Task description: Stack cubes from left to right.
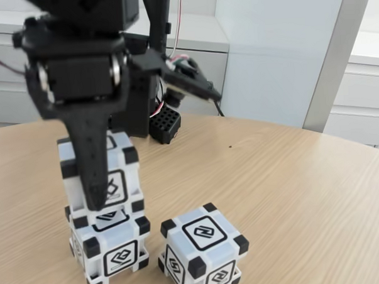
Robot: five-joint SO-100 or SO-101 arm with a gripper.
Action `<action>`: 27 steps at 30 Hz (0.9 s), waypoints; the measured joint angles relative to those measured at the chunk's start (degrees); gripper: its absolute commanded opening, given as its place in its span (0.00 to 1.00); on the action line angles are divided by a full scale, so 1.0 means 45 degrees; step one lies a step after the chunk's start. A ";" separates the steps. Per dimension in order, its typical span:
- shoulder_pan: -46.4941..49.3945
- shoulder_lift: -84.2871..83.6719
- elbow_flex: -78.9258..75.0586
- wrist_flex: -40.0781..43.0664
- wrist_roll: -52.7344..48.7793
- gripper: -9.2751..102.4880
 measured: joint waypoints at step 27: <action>-0.0078 0.0059 0.0000 -0.0020 0.1016 0.08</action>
